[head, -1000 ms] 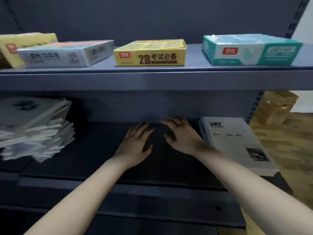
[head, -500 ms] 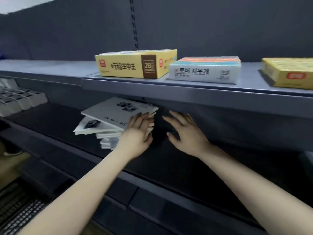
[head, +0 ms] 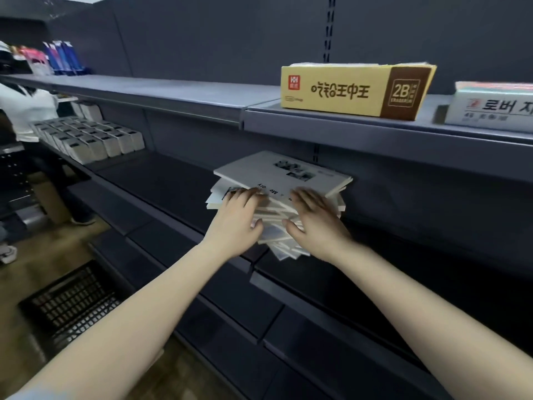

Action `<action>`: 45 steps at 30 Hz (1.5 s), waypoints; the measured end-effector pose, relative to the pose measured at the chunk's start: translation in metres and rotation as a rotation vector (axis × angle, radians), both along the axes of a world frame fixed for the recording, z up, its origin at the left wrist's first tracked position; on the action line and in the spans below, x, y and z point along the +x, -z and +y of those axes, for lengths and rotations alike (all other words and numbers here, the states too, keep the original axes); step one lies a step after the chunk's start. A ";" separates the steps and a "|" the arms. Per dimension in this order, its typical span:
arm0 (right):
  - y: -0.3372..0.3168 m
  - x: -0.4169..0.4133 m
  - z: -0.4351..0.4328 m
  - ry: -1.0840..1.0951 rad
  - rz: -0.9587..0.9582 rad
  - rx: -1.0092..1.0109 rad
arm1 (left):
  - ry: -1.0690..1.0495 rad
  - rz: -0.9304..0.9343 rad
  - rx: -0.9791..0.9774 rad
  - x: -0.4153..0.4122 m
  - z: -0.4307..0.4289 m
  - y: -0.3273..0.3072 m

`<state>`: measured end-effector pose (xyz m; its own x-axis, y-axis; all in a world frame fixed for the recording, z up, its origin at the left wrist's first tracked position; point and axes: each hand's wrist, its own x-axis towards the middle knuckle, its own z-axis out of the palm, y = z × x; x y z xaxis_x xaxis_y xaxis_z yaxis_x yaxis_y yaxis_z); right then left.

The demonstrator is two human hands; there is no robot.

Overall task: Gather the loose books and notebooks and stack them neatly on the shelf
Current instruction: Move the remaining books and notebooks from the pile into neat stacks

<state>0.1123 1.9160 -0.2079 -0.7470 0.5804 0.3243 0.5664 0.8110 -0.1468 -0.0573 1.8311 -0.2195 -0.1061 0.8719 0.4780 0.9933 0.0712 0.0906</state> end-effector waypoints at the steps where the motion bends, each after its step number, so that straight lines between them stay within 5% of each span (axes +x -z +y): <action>1: 0.004 -0.006 0.000 0.012 0.014 0.018 | -0.003 -0.006 -0.004 -0.004 0.000 0.003; 11: 0.003 0.020 0.013 -0.074 0.221 -0.015 | 0.084 -0.001 0.135 -0.016 -0.002 0.013; 16: 0.004 0.063 0.034 -0.158 0.303 -0.108 | -0.041 -0.022 0.207 -0.021 -0.005 0.012; 23: 0.012 0.077 0.039 0.015 0.310 0.004 | 0.023 0.091 0.361 -0.017 -0.012 0.017; 28: 0.012 0.055 0.016 -0.053 0.325 0.113 | 0.008 0.138 0.423 0.006 -0.017 0.009; 37: 0.016 0.022 -0.026 -0.110 0.219 0.337 | 0.175 0.142 0.467 0.031 -0.031 0.001; 42: 0.009 0.049 -0.015 -0.168 0.250 0.259 | 0.163 0.083 0.317 0.013 -0.025 0.005; 45: 0.015 0.070 0.001 -0.218 0.279 0.185 | 0.175 0.201 0.244 0.008 -0.021 0.008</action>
